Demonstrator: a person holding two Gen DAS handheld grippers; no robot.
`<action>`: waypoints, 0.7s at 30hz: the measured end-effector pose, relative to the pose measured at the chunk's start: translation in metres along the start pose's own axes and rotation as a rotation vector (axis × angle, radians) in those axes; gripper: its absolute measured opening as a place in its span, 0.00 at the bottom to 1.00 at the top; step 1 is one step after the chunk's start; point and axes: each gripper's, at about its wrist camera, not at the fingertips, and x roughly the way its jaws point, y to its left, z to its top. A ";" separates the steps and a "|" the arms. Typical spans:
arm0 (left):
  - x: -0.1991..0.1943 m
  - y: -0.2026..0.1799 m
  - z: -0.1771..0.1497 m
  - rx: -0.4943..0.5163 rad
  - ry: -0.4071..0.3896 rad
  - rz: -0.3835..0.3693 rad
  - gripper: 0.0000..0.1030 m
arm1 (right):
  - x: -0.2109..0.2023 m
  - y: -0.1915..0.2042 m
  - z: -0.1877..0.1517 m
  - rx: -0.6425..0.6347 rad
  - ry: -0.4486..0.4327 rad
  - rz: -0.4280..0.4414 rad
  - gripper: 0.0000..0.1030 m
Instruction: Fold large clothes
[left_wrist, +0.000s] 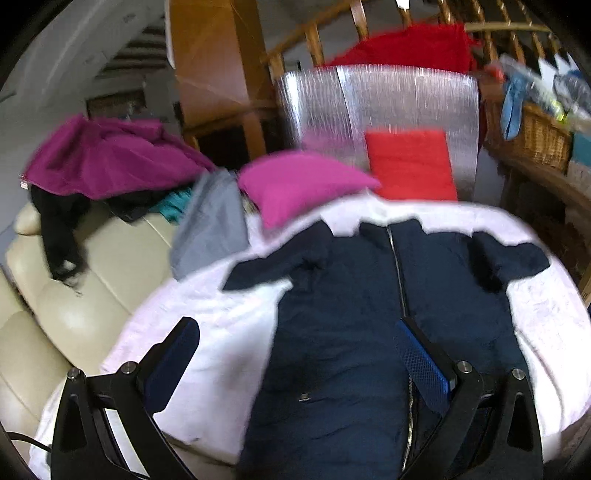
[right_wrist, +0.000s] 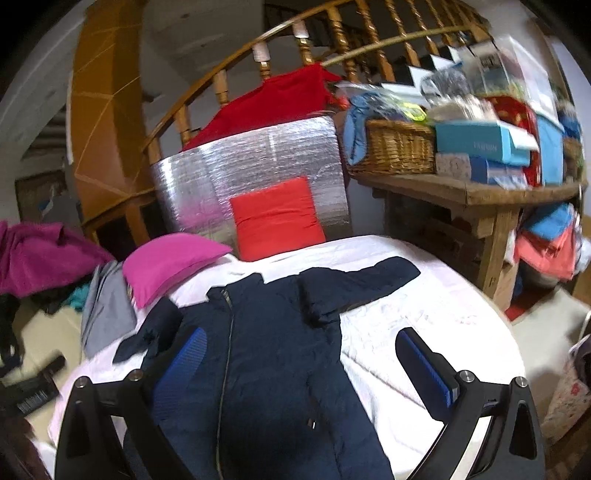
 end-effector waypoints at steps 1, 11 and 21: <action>0.024 -0.009 -0.001 0.010 0.049 -0.006 1.00 | 0.010 -0.008 0.003 0.023 0.006 0.003 1.00; 0.198 -0.059 -0.011 -0.005 0.311 -0.050 1.00 | 0.225 -0.171 0.017 0.580 0.254 0.150 1.00; 0.241 -0.083 -0.024 0.083 0.391 -0.100 1.00 | 0.368 -0.212 -0.005 0.833 0.417 0.280 0.91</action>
